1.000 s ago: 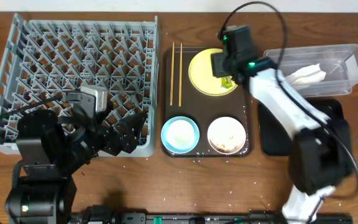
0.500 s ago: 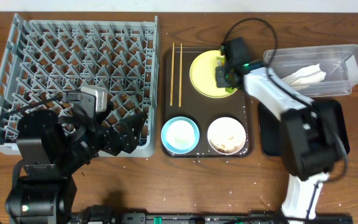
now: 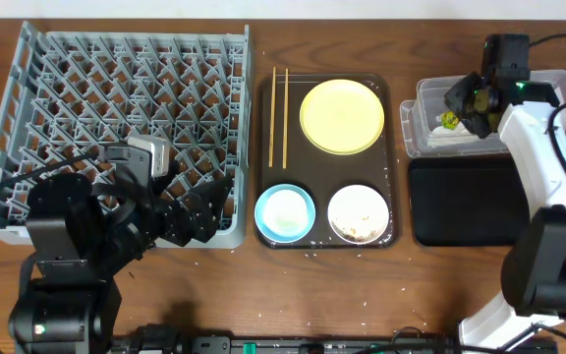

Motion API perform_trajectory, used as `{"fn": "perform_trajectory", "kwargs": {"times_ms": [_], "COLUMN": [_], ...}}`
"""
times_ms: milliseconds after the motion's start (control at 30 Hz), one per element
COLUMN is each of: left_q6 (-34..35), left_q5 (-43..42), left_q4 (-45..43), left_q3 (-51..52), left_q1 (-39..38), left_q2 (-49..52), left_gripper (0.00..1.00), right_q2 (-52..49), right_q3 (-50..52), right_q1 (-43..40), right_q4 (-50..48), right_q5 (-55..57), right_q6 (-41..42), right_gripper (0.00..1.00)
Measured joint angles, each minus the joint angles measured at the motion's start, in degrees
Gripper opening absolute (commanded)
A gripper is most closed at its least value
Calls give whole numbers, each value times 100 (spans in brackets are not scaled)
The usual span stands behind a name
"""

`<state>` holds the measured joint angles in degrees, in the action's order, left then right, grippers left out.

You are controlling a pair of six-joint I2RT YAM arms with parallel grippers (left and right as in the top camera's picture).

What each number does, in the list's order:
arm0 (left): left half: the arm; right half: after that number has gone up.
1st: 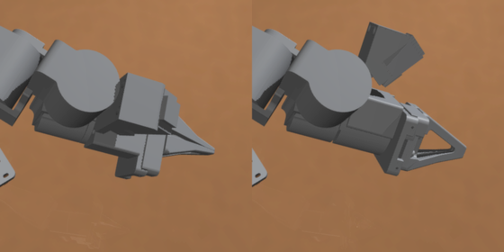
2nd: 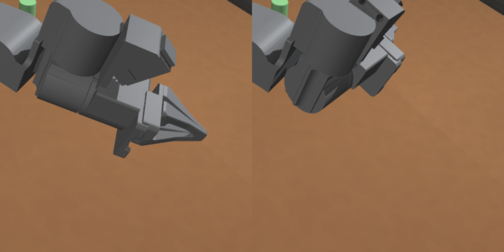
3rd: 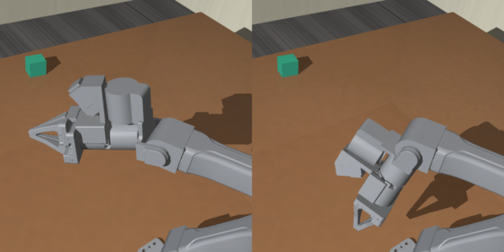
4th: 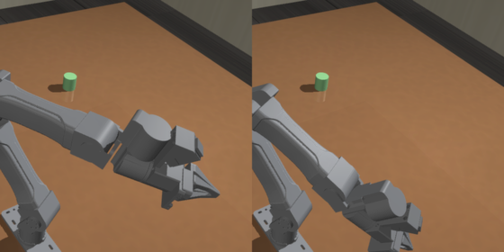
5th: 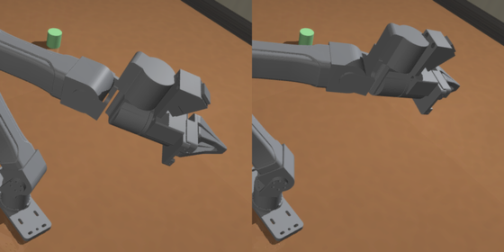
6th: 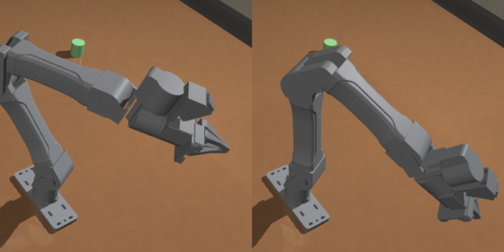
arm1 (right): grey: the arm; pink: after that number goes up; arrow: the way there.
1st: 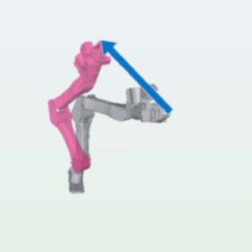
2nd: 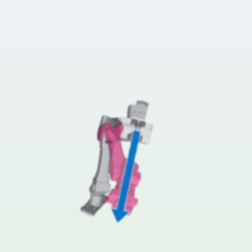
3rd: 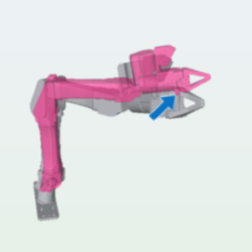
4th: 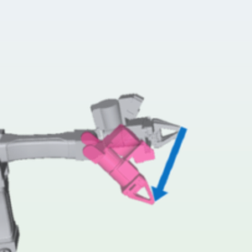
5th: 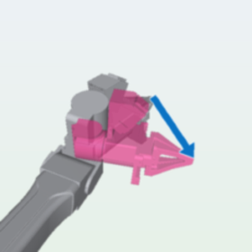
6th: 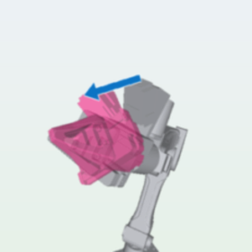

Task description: Sort waste into correct bins and load items into the dishwasher

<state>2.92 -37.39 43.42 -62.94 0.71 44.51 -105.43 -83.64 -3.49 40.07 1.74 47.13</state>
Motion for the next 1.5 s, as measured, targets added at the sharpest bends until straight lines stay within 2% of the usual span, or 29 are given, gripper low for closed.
{"fn": "perform_trajectory", "kwargs": {"times_ms": [133, 200, 333, 400, 500, 633, 733, 767, 900, 933, 967, 1167, 1333, 1467, 1500], "left_q6": [0, 0, 0, -35, 109, 535, 651, 671, 758, 761, 763, 984, 1158, 1233, 1233], "left_q5": [0, 0, 0, 0, 463, 1751, 2000, 1978, 1932, 1932, 1930, 1886, 1231, 249, -59], "left_q4": [-2, -2, 28, 79, 459, 1027, 1034, 1032, 1038, 1036, 1040, 1014, 769, 446, 293], "left_q3": [0, 0, 0, 0, -17, -20, -20, -20, -20, -20, -20, -20, -20, -20, -20], "left_q1": [0, 0, 0, 0, -2, 0, 0, 0, 0, 0, 0, 0, 0, 0, 4], "left_q2": [0, 0, 0, 7, 111, 470, 553, 535, 503, 503, 503, 505, 597, 905, 994], "left_gripper": [98, 98, 98, 98, 98, 98, 98, 98, 98, 98, 98, 98, 98, 98, 98], "right_q2": [190, 389, 1287, 1453, 1309, 1121, 940, 870, 238, 85, -57, 2, 664, 1351, 1460], "right_q3": [13, 20, 9, -15, 35, 319, 481, 531, 743, 756, 769, 752, 566, 363, 348], "right_q1": [2, 2, 269, 800, 1801, 3088, 3663, 3803, 4378, 4437, 4468, 4301, 3488, 2365, 2072], "right_q4": [42, 55, 319, 820, 1309, 1329, 1285, 1226, 922, 817, 719, 966, 824, 195, -26], "right_q5": [-247, -533, -2055, -2778, -3071, -2708, -2277, -2114, -1193, -1071, -992, -1104, -1779, -3388, -4271], "right_q6": [-87, -398, -2031, -2909, -3696, -4033, -4046, -4033, -3779, -3685, -3670, -3624, -3987, -4341, -4465], "right_gripper": [57, 57, 57, 55, 54, 52, 51, 49, 21, 4, 1, 1, 1, 3, 3]}}
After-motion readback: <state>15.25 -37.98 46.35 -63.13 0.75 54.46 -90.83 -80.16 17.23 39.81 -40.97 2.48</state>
